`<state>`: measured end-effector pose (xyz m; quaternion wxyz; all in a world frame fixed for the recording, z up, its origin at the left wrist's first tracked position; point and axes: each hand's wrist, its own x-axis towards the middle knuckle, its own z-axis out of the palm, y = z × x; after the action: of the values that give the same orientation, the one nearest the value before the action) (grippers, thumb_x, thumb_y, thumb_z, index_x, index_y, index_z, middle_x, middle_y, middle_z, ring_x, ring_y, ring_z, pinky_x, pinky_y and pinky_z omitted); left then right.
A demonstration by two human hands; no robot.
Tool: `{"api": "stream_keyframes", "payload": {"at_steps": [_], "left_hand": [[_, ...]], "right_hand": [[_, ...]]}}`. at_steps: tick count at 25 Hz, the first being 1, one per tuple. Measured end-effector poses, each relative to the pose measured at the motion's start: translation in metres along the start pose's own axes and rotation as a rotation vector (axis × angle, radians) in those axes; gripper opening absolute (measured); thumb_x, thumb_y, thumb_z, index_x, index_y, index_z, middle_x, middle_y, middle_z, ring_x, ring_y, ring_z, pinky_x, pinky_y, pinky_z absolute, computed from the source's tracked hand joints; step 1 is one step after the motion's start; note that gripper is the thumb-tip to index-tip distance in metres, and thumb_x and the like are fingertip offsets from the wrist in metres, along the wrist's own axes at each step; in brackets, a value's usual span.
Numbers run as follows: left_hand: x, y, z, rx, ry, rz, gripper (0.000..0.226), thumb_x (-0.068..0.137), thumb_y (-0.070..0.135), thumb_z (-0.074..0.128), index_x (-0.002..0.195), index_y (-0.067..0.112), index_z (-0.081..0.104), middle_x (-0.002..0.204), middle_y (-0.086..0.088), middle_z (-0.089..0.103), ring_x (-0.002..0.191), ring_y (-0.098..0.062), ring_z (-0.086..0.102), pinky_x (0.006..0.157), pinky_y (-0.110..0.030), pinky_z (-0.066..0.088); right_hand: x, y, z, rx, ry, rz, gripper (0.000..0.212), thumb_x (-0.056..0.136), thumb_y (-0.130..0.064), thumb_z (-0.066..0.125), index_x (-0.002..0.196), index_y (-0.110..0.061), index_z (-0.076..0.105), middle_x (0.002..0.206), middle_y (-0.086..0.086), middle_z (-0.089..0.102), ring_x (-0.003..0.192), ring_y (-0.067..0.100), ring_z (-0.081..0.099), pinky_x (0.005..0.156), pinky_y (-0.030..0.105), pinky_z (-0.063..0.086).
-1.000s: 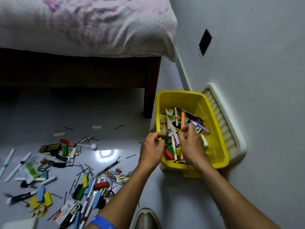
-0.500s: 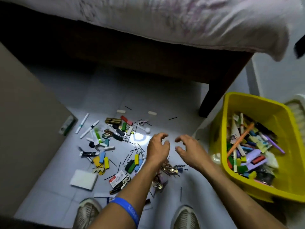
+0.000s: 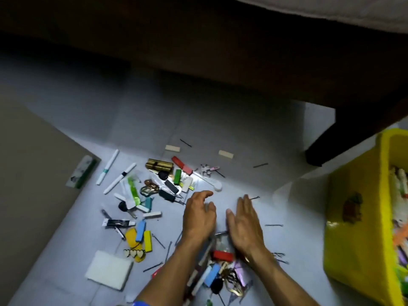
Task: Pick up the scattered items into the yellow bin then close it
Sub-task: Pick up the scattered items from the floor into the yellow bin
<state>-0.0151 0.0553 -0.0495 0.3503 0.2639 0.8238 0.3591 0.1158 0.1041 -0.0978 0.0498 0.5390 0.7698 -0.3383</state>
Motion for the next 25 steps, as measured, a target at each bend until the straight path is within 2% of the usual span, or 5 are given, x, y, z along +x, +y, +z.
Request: {"api": "stream_keyframes", "payload": {"at_steps": [4,10,17,22,25], "left_hand": [[0.054,-0.041,-0.086,0.198,0.223,0.058,0.039,0.093,0.015,0.057,0.132,0.017,0.055,0.139,-0.006,0.05,0.128,-0.026,0.046,0.106,-0.037,0.041],[0.142,-0.111,-0.199,0.503,0.204,-0.293,0.08,0.097,0.052,0.044,0.156,0.022,-0.001,0.164,-0.004,-0.007,0.151,-0.025,-0.003,0.121,-0.049,0.009],[0.093,-0.111,-0.112,0.542,0.108,0.039,0.071,0.097,0.063,0.018,0.155,0.029,-0.005,0.161,0.005,-0.018,0.149,-0.018,-0.015,0.118,-0.044,-0.008],[0.09,-0.097,-0.103,0.428,0.177,0.062,0.066,0.096,0.061,0.028,0.154,0.034,0.01,0.164,0.008,0.0,0.15,-0.017,0.002,0.12,-0.043,0.01],[0.136,-0.087,-0.126,0.566,0.204,0.018,0.072,0.097,0.06,0.03,0.156,0.028,0.003,0.164,-0.001,-0.008,0.15,-0.025,-0.006,0.116,-0.045,-0.002]], "right_hand": [[0.056,-0.044,-0.014,-0.052,0.243,-0.234,0.058,0.102,-0.033,0.038,0.152,-0.006,0.026,0.16,0.017,0.022,0.147,0.03,0.022,0.12,0.041,0.018],[0.099,-0.031,-0.025,-0.286,0.019,-0.094,0.072,0.101,-0.052,0.023,0.155,-0.016,-0.009,0.162,0.011,-0.016,0.15,0.027,-0.011,0.122,0.045,0.002],[0.119,-0.111,-0.003,-0.197,0.088,-0.293,0.067,0.101,-0.045,0.028,0.156,-0.019,0.001,0.163,0.003,-0.01,0.15,0.021,-0.006,0.122,0.038,0.0],[0.156,-0.129,-0.006,-0.381,-0.171,-0.358,0.064,0.102,-0.05,0.027,0.156,-0.026,0.004,0.164,0.001,-0.008,0.15,0.025,-0.005,0.121,0.044,0.001],[0.153,-0.118,0.001,-0.399,0.099,-0.341,0.064,0.1,-0.046,0.035,0.155,-0.025,0.009,0.164,0.003,0.001,0.15,0.028,0.003,0.118,0.043,0.0]]}}
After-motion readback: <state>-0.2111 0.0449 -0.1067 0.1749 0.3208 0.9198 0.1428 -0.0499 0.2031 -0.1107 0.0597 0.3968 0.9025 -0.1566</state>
